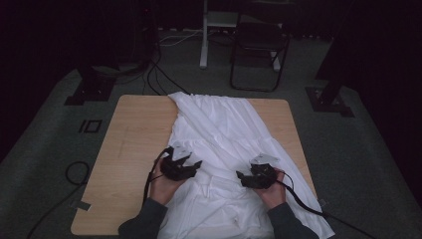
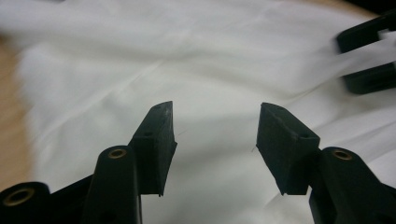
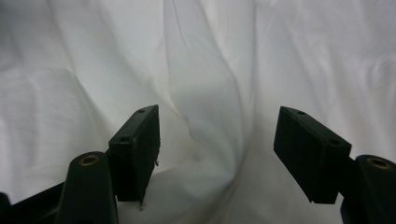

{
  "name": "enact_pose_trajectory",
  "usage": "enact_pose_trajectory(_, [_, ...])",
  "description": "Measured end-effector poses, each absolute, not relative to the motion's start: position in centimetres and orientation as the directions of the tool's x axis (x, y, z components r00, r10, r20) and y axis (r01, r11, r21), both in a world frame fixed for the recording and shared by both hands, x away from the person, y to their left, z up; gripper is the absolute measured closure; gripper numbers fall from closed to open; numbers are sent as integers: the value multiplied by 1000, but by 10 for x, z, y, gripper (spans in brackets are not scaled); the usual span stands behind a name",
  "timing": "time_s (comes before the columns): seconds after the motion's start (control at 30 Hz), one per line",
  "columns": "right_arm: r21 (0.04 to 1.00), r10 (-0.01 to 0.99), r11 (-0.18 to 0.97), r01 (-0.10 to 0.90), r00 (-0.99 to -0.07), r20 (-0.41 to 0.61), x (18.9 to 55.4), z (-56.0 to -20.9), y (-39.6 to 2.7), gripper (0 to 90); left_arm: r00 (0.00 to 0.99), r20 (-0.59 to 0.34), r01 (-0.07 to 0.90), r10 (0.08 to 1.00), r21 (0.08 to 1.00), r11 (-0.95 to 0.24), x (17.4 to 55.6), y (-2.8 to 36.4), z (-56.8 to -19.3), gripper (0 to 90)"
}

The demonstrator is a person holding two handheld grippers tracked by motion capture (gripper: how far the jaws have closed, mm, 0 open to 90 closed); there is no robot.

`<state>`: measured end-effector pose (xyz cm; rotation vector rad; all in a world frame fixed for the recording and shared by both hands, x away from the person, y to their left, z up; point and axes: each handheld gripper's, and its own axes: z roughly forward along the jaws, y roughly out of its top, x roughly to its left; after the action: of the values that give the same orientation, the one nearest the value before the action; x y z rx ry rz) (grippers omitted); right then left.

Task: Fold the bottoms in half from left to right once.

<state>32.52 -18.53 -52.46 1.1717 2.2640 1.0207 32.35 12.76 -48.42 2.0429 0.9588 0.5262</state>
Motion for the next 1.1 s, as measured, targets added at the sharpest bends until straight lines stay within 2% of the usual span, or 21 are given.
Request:
enact_pose_trajectory(0.1, [719,827,398,570,-562,-13,330,-536,-183,325,556,15,502,831,791,-350,322,161,-498,459])
enact_pose_trajectory(0.17, [705,824,408,580,-566,-11,331,-540,-183,398,512,2,536,859,780,-322,321,181,-507,455])
enact_pose_trajectory(0.2, [698,818,411,586,-576,1,331,-541,-183,483,494,0,553,869,772,-314,321,189,-512,451])
enact_pose_trajectory(0.23, [698,818,411,586,-576,1,331,-541,-183,483,494,0,553,869,772,-314,321,189,-512,450])
enact_pose_trajectory(0.27, [694,811,417,587,-585,8,332,-542,-184,563,465,-7,582,885,757,-299,321,201,-520,450])
enact_pose_trajectory(0.3, [692,803,425,584,-596,10,331,-542,-186,720,449,-12,597,893,748,-290,321,207,-525,446])
enact_pose_trajectory(0.37, [706,804,412,577,-594,17,328,-539,-190,831,430,-39,624,902,735,-266,322,217,-534,438])
enact_pose_trajectory(0.73, [763,807,368,531,-590,21,321,-524,-202,844,464,-117,667,878,699,-259,327,212,-554,467])
enact_pose_trajectory(0.8, [768,807,365,526,-590,21,320,-523,-203,844,492,-128,664,861,696,-275,328,209,-554,539])
enact_pose_trajectory(0.87, [773,806,364,521,-592,20,320,-521,-204,843,522,-103,643,847,699,-312,326,205,-552,818])
enact_pose_trajectory(0.9, [775,806,362,519,-592,20,320,-520,-204,844,528,-100,634,844,707,-313,325,204,-549,867])
enact_pose_trajectory(1.03, [784,806,354,511,-592,22,319,-518,-207,843,543,-87,582,835,756,-300,319,201,-532,884])
enact_pose_trajectory(1.1, [793,807,347,501,-590,19,318,-514,-210,844,540,-62,521,839,807,-276,311,201,-506,886])
